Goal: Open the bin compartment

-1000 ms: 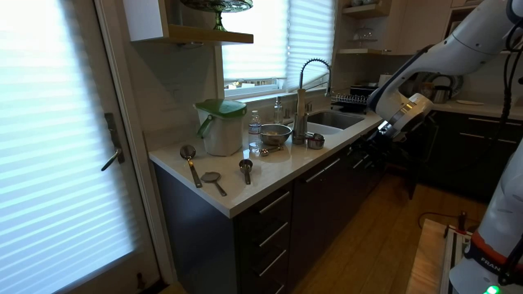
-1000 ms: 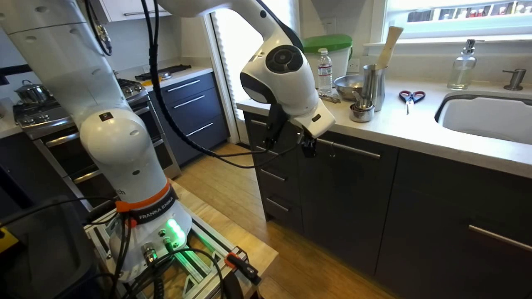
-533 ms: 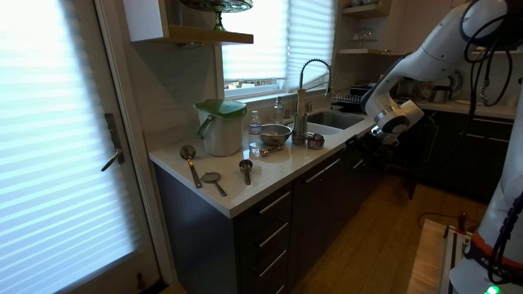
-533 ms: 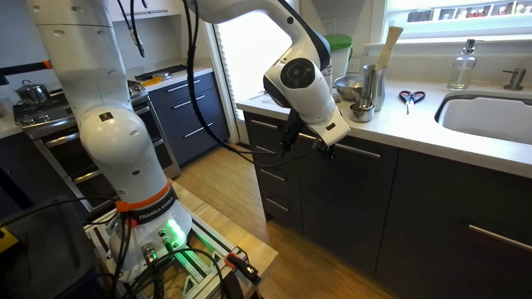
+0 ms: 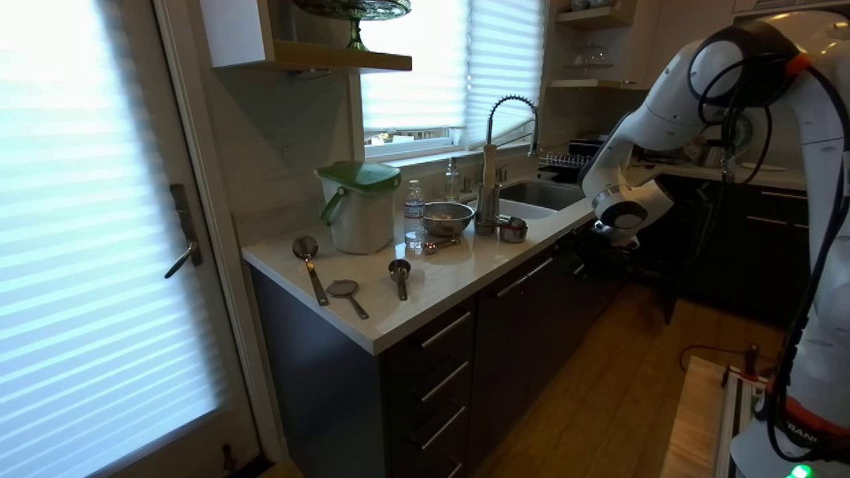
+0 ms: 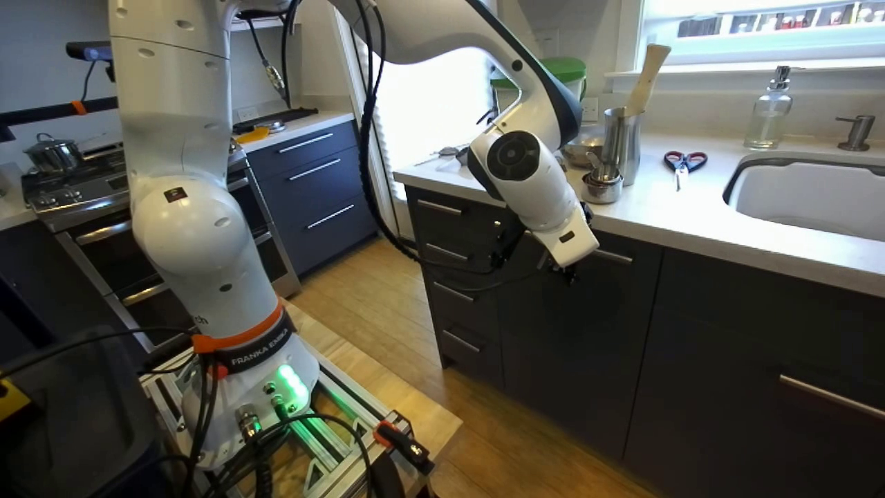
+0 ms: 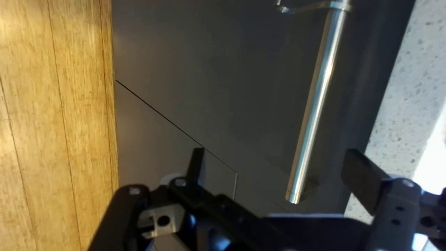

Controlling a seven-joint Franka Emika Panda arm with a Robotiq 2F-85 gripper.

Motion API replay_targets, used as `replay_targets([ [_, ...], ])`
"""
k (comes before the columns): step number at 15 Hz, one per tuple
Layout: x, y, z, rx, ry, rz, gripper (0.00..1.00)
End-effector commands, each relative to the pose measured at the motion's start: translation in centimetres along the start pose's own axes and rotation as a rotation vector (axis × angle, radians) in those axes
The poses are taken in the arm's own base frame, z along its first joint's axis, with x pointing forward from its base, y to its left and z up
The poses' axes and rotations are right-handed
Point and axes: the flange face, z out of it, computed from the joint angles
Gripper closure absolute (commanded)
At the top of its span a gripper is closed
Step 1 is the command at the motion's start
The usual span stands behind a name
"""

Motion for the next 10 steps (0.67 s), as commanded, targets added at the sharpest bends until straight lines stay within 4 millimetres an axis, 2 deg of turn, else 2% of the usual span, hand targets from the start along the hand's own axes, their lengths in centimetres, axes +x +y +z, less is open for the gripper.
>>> replay_targets([
  [1,0.9,0.2,2.2,0.002,0.024,0.011,0.00],
  [10,1.5,0.6,4.7,0.016,0.051,0.084,0.00],
])
